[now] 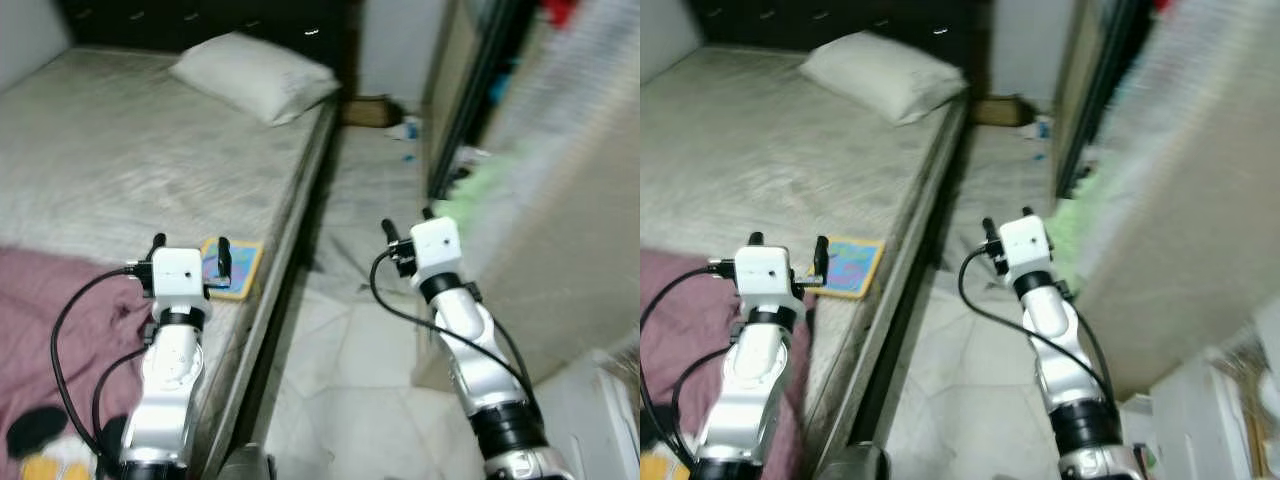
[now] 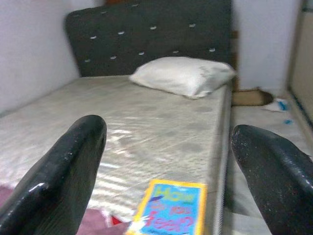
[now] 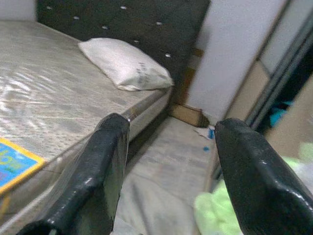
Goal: Clean up the room
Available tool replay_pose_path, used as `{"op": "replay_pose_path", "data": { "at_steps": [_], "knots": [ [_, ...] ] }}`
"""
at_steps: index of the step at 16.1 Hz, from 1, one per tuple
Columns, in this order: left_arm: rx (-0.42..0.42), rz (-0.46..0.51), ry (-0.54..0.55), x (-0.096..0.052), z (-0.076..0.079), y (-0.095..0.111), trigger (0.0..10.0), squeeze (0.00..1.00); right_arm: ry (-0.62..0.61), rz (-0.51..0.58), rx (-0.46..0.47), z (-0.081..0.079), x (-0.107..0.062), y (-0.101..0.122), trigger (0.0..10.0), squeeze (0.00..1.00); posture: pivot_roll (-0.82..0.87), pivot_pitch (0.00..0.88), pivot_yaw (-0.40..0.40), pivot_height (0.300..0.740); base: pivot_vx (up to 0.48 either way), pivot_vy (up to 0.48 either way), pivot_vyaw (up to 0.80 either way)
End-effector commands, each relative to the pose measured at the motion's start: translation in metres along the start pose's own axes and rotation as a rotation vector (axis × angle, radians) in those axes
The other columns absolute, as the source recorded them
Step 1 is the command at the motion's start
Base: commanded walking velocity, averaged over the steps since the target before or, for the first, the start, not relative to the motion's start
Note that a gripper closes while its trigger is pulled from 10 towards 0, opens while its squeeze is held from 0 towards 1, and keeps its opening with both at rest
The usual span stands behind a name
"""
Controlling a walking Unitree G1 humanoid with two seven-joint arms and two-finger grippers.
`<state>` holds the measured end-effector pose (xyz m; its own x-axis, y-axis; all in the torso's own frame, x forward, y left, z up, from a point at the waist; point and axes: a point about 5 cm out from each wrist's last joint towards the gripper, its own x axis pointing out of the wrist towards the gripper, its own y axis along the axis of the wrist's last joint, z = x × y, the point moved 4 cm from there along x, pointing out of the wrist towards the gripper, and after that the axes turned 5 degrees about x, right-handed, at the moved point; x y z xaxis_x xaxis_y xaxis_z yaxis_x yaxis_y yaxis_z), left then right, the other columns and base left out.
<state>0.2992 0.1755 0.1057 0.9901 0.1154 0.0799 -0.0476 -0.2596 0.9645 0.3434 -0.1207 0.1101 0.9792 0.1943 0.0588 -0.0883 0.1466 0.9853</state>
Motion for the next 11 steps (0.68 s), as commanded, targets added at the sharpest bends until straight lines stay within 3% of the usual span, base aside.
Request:
{"op": "replay_pose_path", "data": {
  "at_steps": [1, 11],
  "knots": [
    [0.001, -0.002, 0.014, -0.0005, -0.0039, -0.0003, 10.0, 0.00, 0.027, 0.013, 0.008, -0.0076, 0.0024, 0.0039, 10.0, 0.00, -0.03, 0.027, -0.045, 0.740, 0.000, 0.000, 0.80],
    [-0.003, -0.004, 0.005, 0.0009, -0.0033, -0.0004, 10.0, 0.00, 0.029, 0.018, 0.009, -0.0088, 0.0036, 0.0046, 10.0, 0.00, -0.04, 0.025, -0.041, 0.740, 0.000, 0.000, 0.80]
  ]
}}
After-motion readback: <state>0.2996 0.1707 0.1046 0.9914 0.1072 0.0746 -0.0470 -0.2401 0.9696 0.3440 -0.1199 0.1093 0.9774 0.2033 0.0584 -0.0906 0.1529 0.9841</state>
